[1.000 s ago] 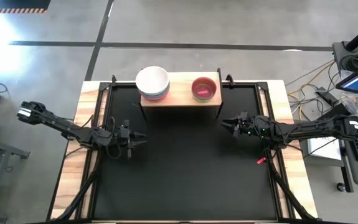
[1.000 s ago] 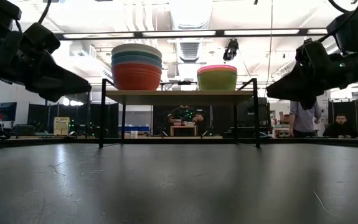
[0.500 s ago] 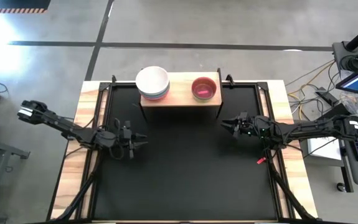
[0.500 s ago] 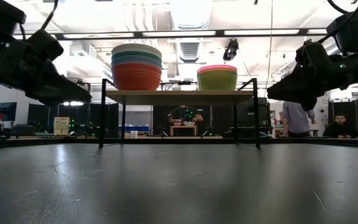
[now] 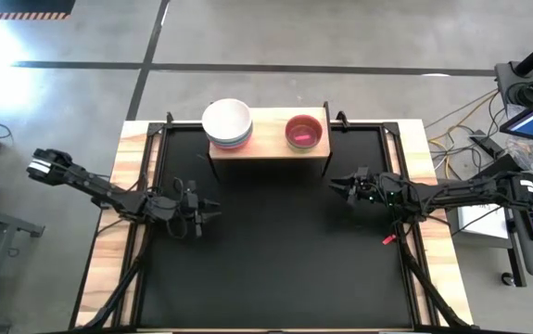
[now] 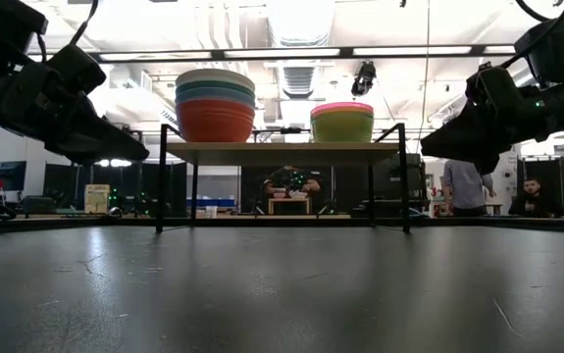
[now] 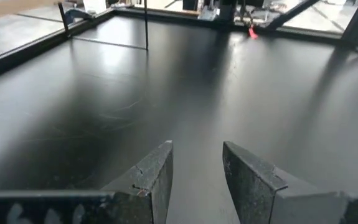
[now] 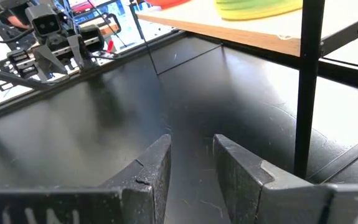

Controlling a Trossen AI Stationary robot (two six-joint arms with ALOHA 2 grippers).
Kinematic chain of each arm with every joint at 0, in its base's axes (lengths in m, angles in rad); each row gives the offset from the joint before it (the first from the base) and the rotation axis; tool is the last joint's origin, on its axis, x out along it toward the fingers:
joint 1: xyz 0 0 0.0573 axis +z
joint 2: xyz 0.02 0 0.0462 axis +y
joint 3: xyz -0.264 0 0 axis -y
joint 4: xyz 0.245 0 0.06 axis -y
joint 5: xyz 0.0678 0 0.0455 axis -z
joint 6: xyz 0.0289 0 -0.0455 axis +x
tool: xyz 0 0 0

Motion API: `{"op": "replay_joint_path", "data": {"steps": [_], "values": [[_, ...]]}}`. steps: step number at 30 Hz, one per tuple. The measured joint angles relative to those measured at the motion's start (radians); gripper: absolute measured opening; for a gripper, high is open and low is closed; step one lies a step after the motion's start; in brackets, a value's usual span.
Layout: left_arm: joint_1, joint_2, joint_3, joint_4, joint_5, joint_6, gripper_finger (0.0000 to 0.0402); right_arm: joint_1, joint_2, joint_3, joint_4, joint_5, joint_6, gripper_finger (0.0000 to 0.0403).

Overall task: Place and stack bowls onto a shelf
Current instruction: Return to Home Position

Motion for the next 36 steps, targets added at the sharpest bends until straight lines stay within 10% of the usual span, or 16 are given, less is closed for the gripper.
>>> {"op": "replay_joint_path", "data": {"steps": [36], "values": [[0.000,-0.704,-0.005,0.003,0.000,0.000,0.0123,0.000,-0.478,0.000,0.000,0.001,0.000,0.0109]]}}
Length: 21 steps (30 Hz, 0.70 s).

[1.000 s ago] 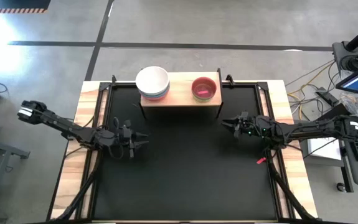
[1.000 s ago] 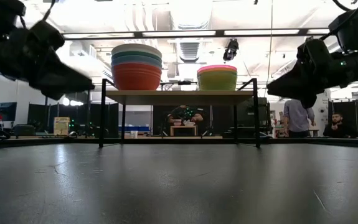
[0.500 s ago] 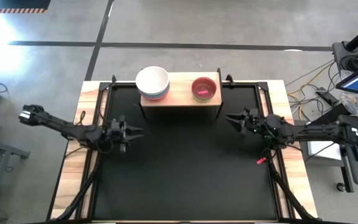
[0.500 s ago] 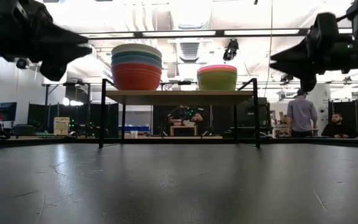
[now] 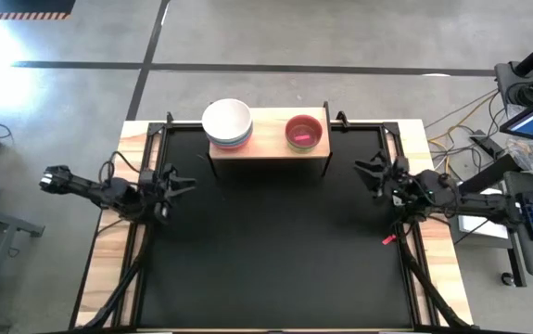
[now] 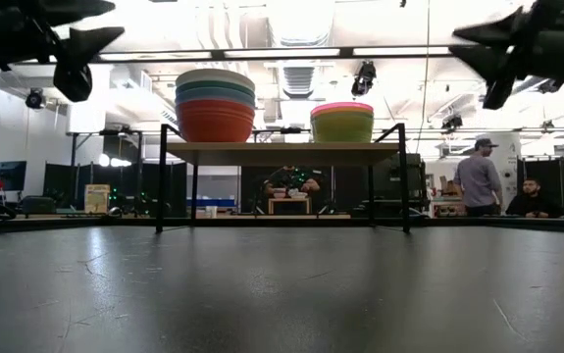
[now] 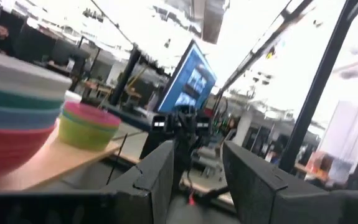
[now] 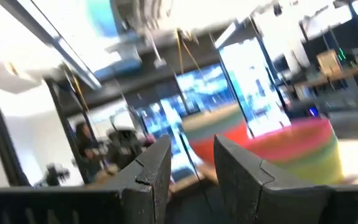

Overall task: Place and stack bowls onto a shelf
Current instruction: Return to Home Position

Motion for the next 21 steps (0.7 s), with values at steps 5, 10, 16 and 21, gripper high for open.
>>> {"op": "replay_joint_path", "data": {"steps": [5,10,16,21], "values": [[0.000,-0.070,-0.009,0.000,0.000,0.000,0.0123,0.000,-0.067,0.000,-0.003,0.000,0.000,0.0109],[0.000,-0.138,-0.036,-0.004,0.000,0.000,0.0123,0.000,-0.120,-0.002,-0.004,0.000,0.000,0.0109],[0.000,-0.175,-0.044,-0.032,0.001,0.000,0.0123,0.000,-0.174,-0.003,-0.001,0.000,0.000,0.0109],[0.000,-0.175,-0.044,-0.050,0.000,0.000,0.0123,0.000,-0.184,-0.003,0.009,0.000,0.000,0.0109]]}}
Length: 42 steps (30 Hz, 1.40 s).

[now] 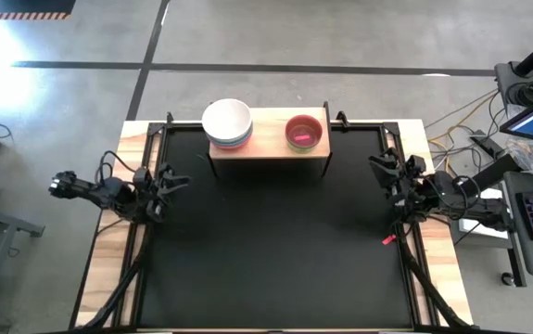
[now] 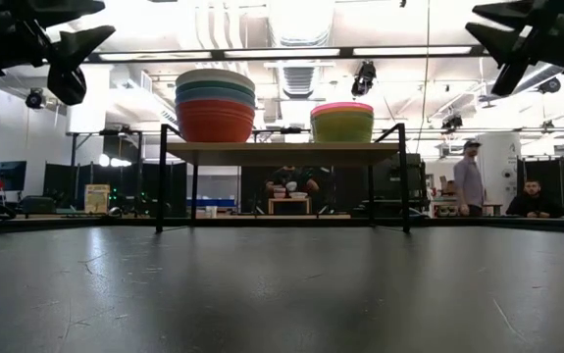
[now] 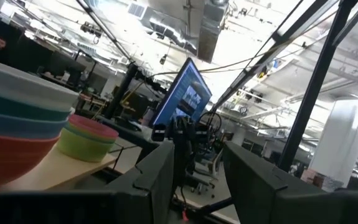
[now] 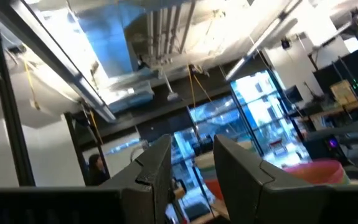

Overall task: Place and stack bowls onto a shelf
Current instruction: Return to Home Position

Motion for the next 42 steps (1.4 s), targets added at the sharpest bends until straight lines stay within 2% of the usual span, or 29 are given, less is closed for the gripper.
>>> {"op": "replay_joint_path", "data": {"steps": [42], "values": [[0.000,0.026,0.008,-0.010,0.000,0.000,0.0123,0.000,-0.001,-0.002,-0.018,0.000,0.000,0.0109]]}}
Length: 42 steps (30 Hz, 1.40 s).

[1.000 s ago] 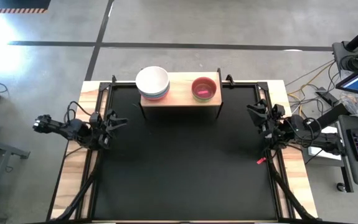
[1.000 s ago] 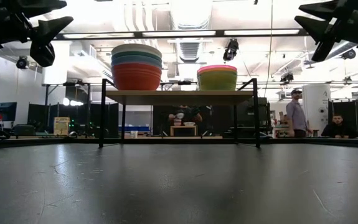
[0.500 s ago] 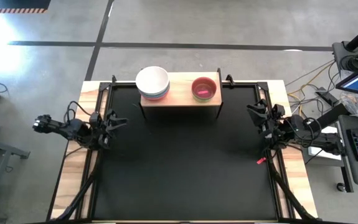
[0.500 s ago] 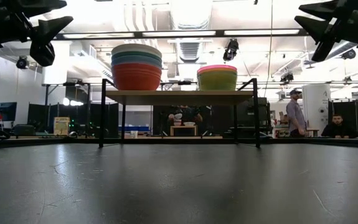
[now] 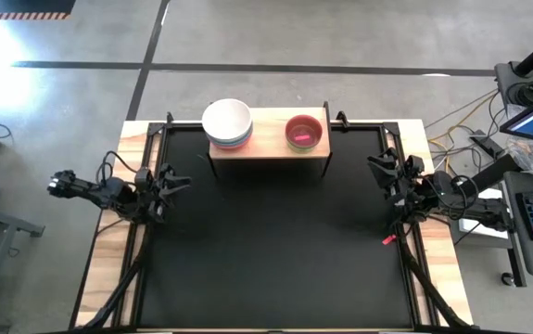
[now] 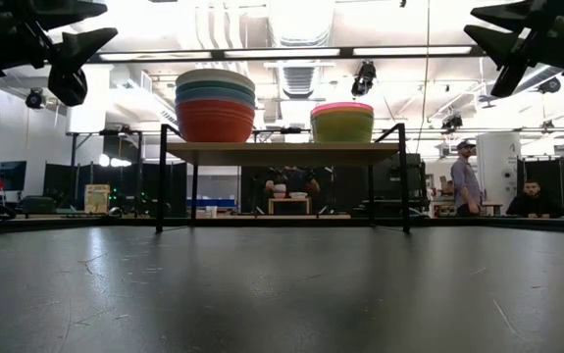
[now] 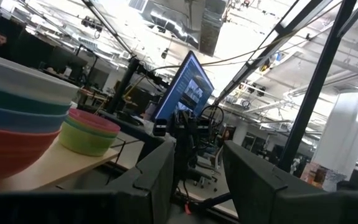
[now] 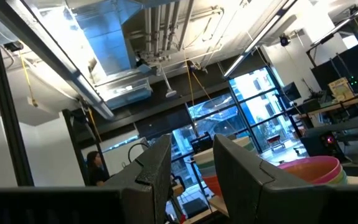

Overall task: Place and stack bowls onto a shelf
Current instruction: Return to Home Position

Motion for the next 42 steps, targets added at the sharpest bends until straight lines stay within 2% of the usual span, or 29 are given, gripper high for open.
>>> {"op": "replay_joint_path", "data": {"steps": [16,42], "values": [[0.000,0.006,0.001,0.000,0.000,0.000,0.0123,0.000,0.060,0.000,0.001,0.000,0.000,0.0109],[0.000,0.008,0.001,0.000,0.000,0.000,0.0123,0.000,0.060,0.000,0.000,0.000,0.000,0.0109]]}}
